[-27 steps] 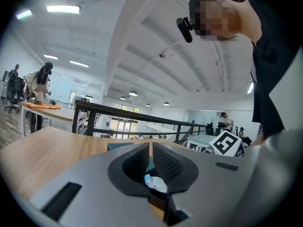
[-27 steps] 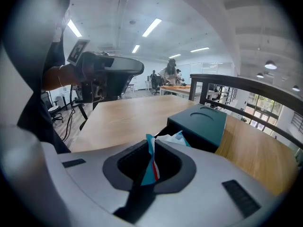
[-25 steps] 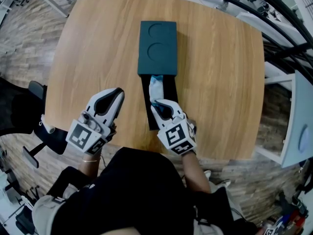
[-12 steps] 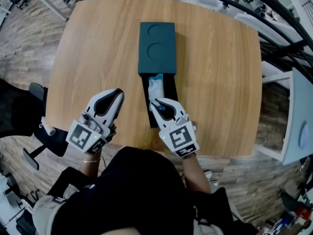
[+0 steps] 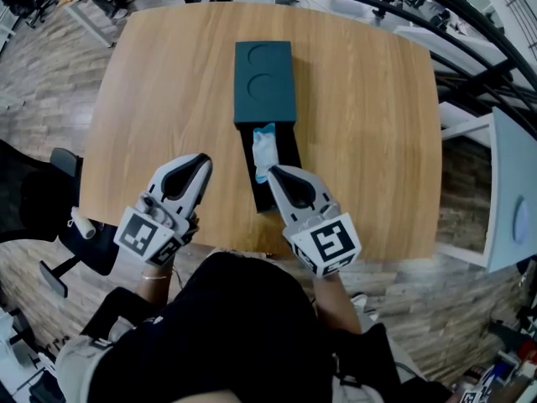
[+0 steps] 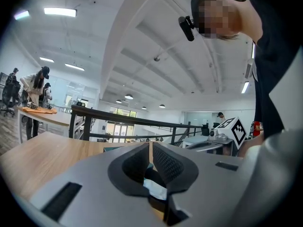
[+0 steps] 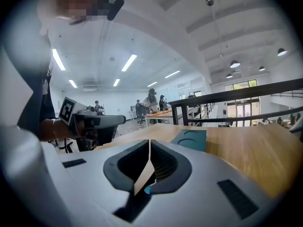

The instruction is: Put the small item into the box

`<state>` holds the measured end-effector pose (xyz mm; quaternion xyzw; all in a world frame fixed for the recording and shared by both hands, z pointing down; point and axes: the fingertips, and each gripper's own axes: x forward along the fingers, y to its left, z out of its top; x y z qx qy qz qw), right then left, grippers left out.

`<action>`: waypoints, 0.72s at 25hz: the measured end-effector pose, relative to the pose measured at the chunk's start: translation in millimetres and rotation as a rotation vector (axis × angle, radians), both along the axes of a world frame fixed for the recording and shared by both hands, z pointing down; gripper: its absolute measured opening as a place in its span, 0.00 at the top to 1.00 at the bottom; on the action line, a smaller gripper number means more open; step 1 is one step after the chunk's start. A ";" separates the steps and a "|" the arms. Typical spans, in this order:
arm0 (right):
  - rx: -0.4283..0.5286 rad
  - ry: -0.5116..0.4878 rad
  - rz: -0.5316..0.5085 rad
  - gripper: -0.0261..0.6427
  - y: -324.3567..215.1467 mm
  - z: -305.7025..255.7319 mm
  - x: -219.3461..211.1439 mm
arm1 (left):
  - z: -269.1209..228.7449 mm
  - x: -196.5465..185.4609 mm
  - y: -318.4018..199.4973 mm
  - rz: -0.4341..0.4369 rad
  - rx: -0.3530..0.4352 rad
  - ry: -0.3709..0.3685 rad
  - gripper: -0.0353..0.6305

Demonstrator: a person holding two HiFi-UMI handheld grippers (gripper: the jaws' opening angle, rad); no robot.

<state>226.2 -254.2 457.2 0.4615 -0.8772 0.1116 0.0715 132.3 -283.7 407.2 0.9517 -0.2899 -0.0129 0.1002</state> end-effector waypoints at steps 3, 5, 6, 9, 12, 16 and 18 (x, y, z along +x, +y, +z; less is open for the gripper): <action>0.024 -0.006 0.006 0.92 9.7 -9.7 1.3 | -0.8 1.0 7.8 0.006 0.009 -0.008 0.90; 0.035 -0.016 0.010 0.92 16.0 -15.3 1.7 | 0.8 1.0 13.2 0.010 0.016 -0.024 0.90; 0.040 -0.020 0.014 0.92 19.2 -17.8 1.7 | 0.7 1.3 16.4 0.013 0.020 -0.028 0.90; 0.059 -0.002 0.031 0.92 29.7 -22.8 2.5 | -0.5 3.3 27.3 0.029 0.028 -0.033 0.90; 0.069 -0.002 0.051 0.92 41.9 -29.4 2.1 | -4.5 3.6 39.4 0.041 0.033 -0.032 0.90; 0.078 0.001 0.069 0.92 52.6 -34.3 3.9 | -10.0 3.7 50.6 0.054 0.036 -0.020 0.90; 0.083 0.003 0.076 0.93 56.4 -34.7 4.0 | -3.0 -0.3 53.5 0.046 0.034 -0.059 0.90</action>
